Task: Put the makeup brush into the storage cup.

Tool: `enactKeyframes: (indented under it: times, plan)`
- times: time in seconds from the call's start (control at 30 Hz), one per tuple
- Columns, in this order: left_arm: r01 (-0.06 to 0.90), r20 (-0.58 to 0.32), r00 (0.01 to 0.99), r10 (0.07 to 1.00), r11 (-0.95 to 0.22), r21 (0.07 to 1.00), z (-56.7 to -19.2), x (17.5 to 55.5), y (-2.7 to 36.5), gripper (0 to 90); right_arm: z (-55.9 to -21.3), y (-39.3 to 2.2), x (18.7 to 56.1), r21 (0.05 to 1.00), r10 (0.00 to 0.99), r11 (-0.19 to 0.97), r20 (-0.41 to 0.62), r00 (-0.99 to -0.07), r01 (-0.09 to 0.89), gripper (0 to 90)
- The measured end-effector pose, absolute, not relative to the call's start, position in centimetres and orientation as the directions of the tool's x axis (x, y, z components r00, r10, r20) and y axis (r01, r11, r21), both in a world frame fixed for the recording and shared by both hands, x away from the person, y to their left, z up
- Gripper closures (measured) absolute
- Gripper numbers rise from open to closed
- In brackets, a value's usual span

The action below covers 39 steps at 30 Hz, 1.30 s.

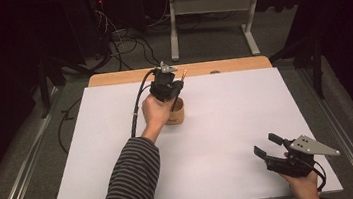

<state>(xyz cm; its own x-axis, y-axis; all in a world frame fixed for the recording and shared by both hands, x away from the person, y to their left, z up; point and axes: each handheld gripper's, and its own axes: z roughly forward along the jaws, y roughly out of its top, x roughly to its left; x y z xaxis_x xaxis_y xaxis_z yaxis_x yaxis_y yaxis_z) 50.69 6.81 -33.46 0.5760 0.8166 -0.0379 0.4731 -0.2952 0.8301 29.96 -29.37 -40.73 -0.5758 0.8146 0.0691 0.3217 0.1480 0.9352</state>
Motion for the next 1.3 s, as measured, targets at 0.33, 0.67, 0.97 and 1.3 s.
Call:
enactKeyframes:
  times: [0.33,0.67,0.97,1.3]
  plan:
    - [0.477,-0.038,0.573,0.819,-0.295,0.828,-33.7,50.6,7.1,83.4,-40.8,-29.3,30.0,0.936,0.814,0.148,0.068,-0.577,0.319,29.5]
    - [0.488,-0.039,0.575,0.817,-0.304,0.818,-34.2,50.6,7.0,83.4,-40.8,-29.2,30.0,0.934,0.815,0.151,0.068,-0.575,0.325,29.4]
    - [0.497,-0.049,0.583,0.811,-0.308,0.811,-34.5,50.7,6.8,83.3,-40.8,-29.3,30.0,0.934,0.814,0.152,0.066,-0.577,0.322,29.4]
    - [0.497,-0.041,0.583,0.811,-0.316,0.808,-34.6,50.6,6.7,83.3,-40.8,-29.3,30.0,0.934,0.814,0.151,0.069,-0.576,0.325,29.5]
